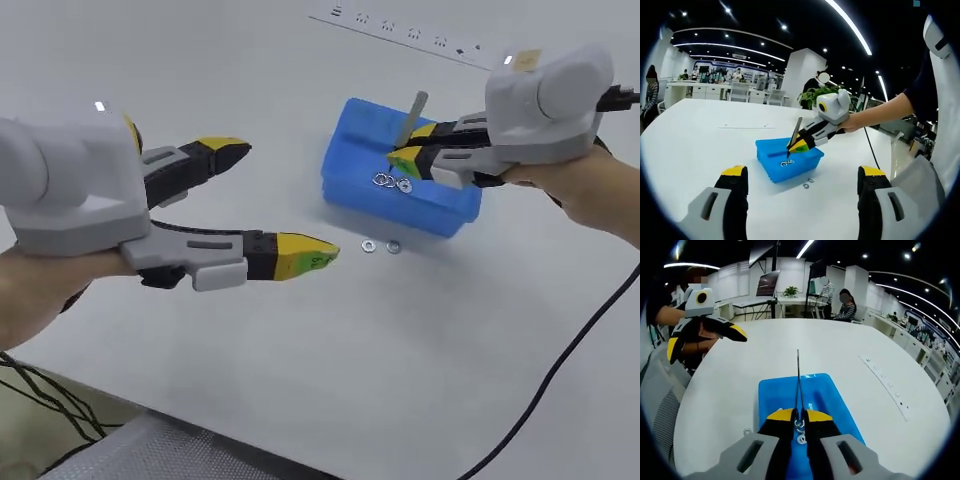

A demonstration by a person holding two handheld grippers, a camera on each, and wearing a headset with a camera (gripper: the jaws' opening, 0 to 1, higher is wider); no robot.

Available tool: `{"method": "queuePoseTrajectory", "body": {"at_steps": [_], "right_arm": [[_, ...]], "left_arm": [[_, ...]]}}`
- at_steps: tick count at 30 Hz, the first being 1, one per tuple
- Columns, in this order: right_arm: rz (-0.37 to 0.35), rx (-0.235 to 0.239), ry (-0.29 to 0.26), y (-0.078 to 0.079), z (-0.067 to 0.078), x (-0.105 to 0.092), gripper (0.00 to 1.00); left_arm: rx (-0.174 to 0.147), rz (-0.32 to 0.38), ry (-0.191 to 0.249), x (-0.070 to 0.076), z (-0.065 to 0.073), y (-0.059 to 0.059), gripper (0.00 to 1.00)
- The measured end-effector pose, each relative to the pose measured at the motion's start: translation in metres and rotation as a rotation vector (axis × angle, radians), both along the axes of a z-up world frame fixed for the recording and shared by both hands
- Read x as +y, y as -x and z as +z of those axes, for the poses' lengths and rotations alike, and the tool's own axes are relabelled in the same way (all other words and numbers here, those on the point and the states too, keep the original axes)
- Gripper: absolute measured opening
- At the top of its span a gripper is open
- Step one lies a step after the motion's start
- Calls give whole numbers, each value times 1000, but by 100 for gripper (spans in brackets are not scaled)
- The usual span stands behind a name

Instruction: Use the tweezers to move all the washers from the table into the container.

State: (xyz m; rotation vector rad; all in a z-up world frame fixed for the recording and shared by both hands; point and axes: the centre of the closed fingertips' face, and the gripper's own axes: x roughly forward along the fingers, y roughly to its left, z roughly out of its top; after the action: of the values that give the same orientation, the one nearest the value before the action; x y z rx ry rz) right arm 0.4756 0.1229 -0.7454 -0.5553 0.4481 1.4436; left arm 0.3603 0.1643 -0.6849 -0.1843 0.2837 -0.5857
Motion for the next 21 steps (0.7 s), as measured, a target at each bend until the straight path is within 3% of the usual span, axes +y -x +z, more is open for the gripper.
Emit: {"method": "queuePoseTrajectory", "body": {"at_steps": [7, 10, 14, 16, 21], "right_arm": [[24, -3, -15, 11, 12, 0, 8], [31, -11, -15, 13, 14, -1, 8], [34, -16, -11, 16, 15, -4, 8], [34, -18, -4, 17, 14, -5, 8], [43, -35, 4, 21, 16, -6, 8]], "left_arm": [[-22, -17, 56, -10, 12, -18, 92], [-38, -41, 44, -15, 20, -28, 90], [-46, -66, -23, -19, 22, -44, 89], [-51, -87, -36, -23, 24, -52, 86], [-98, -147, -56, -38, 35, -66, 67]]}}
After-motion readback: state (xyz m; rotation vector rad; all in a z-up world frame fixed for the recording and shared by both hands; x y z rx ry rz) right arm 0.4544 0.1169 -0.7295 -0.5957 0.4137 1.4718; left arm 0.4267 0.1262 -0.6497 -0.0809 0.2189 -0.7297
